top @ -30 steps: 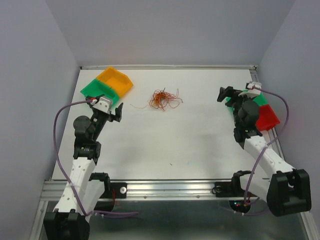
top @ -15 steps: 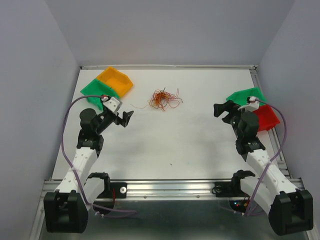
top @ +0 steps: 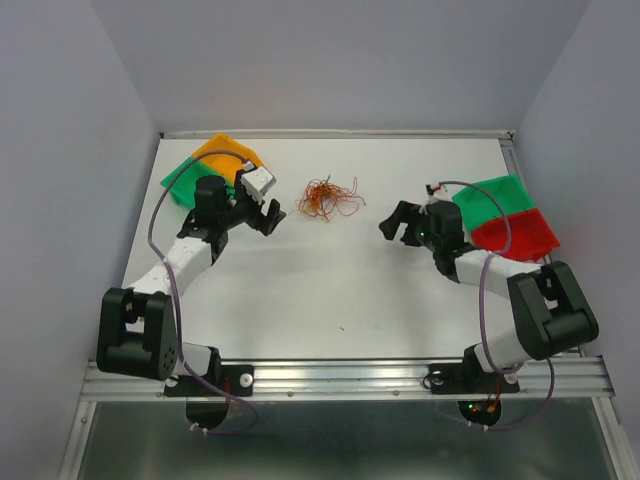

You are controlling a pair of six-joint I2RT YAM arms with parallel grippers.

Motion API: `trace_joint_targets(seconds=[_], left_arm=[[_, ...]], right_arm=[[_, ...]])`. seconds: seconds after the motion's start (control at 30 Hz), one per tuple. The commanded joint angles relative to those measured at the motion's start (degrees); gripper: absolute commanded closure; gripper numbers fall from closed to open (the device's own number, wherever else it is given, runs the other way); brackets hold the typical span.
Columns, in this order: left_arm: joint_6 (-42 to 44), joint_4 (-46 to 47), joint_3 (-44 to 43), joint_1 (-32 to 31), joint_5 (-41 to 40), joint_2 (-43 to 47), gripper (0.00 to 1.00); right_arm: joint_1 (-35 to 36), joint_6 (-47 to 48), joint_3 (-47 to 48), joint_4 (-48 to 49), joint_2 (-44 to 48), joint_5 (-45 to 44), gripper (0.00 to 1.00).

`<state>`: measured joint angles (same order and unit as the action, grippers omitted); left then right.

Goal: Untangle the cables

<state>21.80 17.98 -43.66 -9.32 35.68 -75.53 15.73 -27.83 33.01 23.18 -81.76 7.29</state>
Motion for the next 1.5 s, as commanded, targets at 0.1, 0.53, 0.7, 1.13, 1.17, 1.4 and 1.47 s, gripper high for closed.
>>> trace_joint_targets(seconds=[0.1,0.53,0.7,1.13,1.17,1.4,1.47], left_arm=[[5.88,-3.30,-8.98,-0.26,-5.35,-8.48,0.15],[10.36,-11.65,-16.54,-3.86,-7.55,-18.60,0.19],[11.77,-13.23,-18.39,-5.27,-9.14,-22.20,0.22],[11.51,-15.25,-22.53,-7.82,-12.04,-29.24,0.79],[11.42,-15.34,-22.35,-7.90,-11.69,-28.98,0.85],[11.16,-15.52,-19.10,-7.90,-9.23,-22.31,1.00],[11.07,-15.87,-17.96,-7.90,-8.79,-18.70,1.00]], right_arm=[[8.17,3.49,15.48,7.58,-10.86,-2.89,0.06],[10.38,3.75,20.25,10.04,-17.38,-4.74,0.06],[10.38,3.93,19.46,10.66,-16.68,-4.30,0.06],[10.90,4.02,16.38,11.89,-13.96,-4.56,0.06],[10.90,4.28,16.03,11.98,-13.87,-4.74,0.06],[10.99,6.83,15.94,12.68,-14.84,-2.90,0.06],[10.99,8.23,15.42,14.34,-15.10,-1.32,0.06]])
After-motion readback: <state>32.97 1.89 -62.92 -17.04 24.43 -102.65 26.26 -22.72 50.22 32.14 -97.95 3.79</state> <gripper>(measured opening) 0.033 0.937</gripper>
